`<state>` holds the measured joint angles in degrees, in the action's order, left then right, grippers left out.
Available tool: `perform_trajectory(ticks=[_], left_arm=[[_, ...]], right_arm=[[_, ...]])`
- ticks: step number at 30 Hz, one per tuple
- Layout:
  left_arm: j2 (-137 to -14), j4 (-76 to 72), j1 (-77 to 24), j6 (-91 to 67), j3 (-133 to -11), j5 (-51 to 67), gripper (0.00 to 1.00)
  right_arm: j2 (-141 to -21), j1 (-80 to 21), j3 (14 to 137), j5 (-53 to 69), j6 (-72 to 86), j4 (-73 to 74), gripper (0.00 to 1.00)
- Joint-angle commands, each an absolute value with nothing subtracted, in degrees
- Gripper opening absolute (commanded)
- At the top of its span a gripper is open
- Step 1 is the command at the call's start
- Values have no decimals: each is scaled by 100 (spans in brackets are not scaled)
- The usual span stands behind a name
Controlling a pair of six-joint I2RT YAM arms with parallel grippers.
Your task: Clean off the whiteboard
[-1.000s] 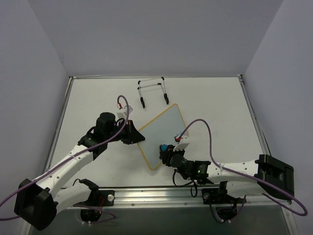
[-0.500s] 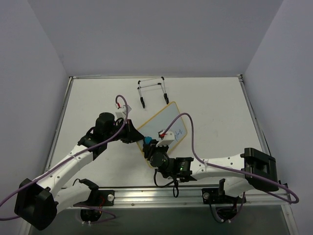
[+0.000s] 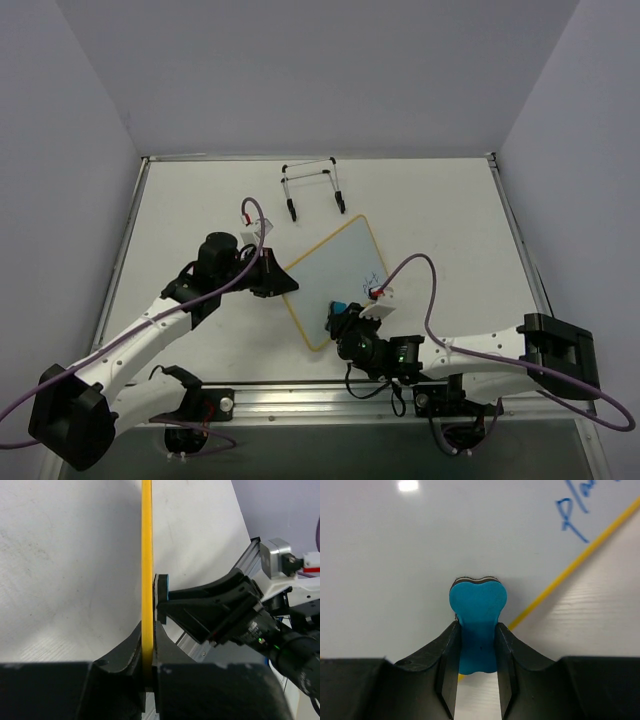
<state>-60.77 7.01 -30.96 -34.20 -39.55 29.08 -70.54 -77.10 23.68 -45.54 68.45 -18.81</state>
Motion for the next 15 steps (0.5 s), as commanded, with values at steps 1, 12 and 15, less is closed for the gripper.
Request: perform_trajectory(ticks=[1,12,15], left_arm=[[-5985,158,-3173,-3683,-4122,3472,2],[-6152,-211,-3182,-3823,-4043,3507,2],[-6117,-176,-3182,-3806,-4017,3489,2]], right_arm=[[-6506,-7550,1988,-4702,7601,-1117,0],[-6002,-7207,2644,-4668,6165,-1431,0],[-6379,-6849,2795,-4012,5427,-2210,0]])
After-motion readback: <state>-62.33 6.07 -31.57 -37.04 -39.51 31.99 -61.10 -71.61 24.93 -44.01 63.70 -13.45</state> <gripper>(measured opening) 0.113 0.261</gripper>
